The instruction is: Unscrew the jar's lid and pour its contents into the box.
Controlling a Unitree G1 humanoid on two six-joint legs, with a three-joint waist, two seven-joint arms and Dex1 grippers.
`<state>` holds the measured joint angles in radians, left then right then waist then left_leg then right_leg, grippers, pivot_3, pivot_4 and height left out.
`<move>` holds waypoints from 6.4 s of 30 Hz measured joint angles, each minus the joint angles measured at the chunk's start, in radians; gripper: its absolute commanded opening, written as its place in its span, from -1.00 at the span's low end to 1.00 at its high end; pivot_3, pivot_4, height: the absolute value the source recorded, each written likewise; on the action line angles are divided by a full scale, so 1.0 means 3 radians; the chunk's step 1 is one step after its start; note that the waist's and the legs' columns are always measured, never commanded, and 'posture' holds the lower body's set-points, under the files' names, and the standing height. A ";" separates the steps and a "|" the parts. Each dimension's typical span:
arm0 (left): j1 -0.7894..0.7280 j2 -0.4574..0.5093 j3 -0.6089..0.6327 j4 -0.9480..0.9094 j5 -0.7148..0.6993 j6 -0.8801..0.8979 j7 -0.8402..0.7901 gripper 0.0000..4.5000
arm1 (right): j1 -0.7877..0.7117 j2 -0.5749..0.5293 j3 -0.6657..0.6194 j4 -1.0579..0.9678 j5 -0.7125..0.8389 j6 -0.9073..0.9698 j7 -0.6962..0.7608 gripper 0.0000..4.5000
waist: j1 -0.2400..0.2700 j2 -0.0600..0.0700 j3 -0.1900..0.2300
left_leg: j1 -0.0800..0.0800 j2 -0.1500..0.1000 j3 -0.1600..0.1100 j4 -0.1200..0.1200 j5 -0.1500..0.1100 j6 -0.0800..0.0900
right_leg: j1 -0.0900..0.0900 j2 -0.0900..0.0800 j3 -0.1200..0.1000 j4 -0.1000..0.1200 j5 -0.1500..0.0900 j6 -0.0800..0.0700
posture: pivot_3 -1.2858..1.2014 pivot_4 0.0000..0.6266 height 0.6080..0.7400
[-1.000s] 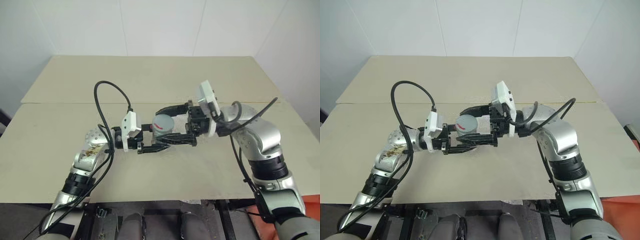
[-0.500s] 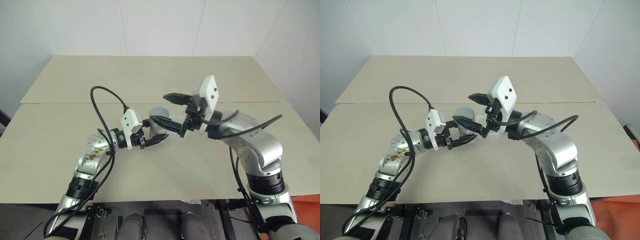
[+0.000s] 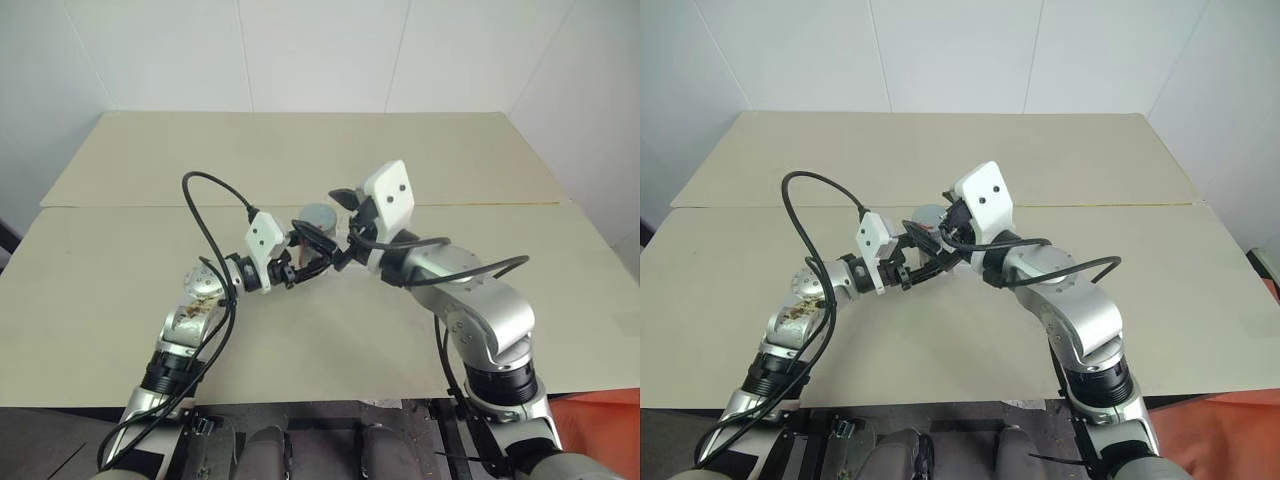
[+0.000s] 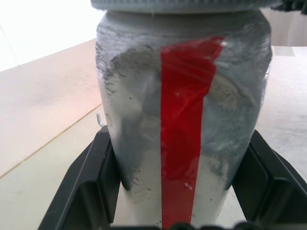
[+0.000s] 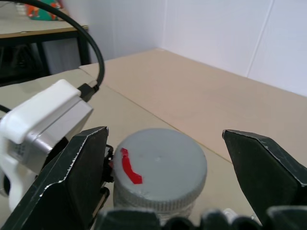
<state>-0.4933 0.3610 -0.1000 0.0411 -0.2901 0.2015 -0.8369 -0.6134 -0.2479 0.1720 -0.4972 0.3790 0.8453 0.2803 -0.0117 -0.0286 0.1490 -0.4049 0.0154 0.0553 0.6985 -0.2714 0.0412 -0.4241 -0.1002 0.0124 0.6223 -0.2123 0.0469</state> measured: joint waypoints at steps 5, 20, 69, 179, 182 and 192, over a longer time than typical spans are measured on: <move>-0.0001 0.0000 0.0000 0.0000 0.0000 0.0003 0.0013 0.24 | 0.0000 0.0004 0.0024 0.0028 -0.0030 0.0027 -0.0018 0.98 | -0.0003 0.0000 0.0000 | 0.0000 0.0000 0.0000 -0.0001 0.0000 0.0000 | 0.0000 0.0000 0.0000 0.0000 0.0000 0.0000 | 0.03 -0.52 1.00; 0.0001 0.0005 0.0000 -0.0001 -0.0001 0.0061 0.0024 0.24 | 0.0000 0.0138 0.0059 0.0052 -0.0059 0.0089 -0.0075 0.28 | -0.0004 0.0000 0.0000 | 0.0000 0.0000 0.0000 -0.0001 0.0000 0.0000 | 0.0000 0.0001 0.0000 0.0000 0.0000 0.0000 | 0.03 -0.52 1.00; 0.0411 0.0442 -0.0096 -0.0806 -0.0612 0.0209 -0.0963 0.24 | -0.0380 -0.0783 -0.0106 0.1232 0.0769 -0.1069 0.3389 0.40 | 0.0003 0.0001 0.0001 | 0.0002 0.0002 0.0000 -0.0002 0.0000 0.0000 | 0.0001 0.0001 0.0001 -0.0002 0.0000 0.0000 | 0.03 -0.52 1.00; 0.0451 0.0318 0.0023 -0.0835 -0.0460 0.0016 -0.0568 0.24 | -0.0131 -0.0897 -0.0157 0.1041 0.0773 -0.1040 0.2871 0.99 | 0.0012 0.0001 0.0001 | 0.0003 0.0000 0.0000 -0.0003 0.0000 0.0001 | 0.0002 -0.0001 0.0001 -0.0002 0.0000 0.0000 | 0.03 -0.52 1.00; 0.0442 0.0247 0.0006 -0.0761 -0.0382 -0.0009 -0.0458 0.24 | -0.0113 -0.0890 -0.0205 0.1032 0.0767 -0.1038 0.2675 0.99 | 0.0011 0.0001 0.0001 | 0.0003 0.0001 0.0000 -0.0004 0.0000 0.0000 | 0.0001 -0.0001 0.0001 -0.0002 0.0000 -0.0001 | 0.03 -0.52 1.00; 0.0252 -0.0106 -0.0036 -0.0393 0.0185 -0.0010 0.0404 0.24 | -0.0047 -0.0820 -0.0403 0.0944 0.0603 -0.1045 0.1983 0.99 | 0.0030 0.0001 0.0001 | 0.0002 -0.0001 0.0000 -0.0004 0.0000 0.0000 | 0.0002 -0.0001 0.0001 -0.0001 0.0000 0.0000 | 0.03 -0.52 1.00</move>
<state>-0.4178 0.3292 -0.1108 -0.0768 -0.2347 0.1987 -0.7157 -0.6274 -0.4938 0.0511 -0.2140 0.5600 0.5318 0.8752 -0.0026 -0.0284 0.1492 -0.4043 0.0151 0.0553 0.6974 -0.2715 0.0413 -0.4235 -0.1006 0.0128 0.6219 -0.2123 0.0468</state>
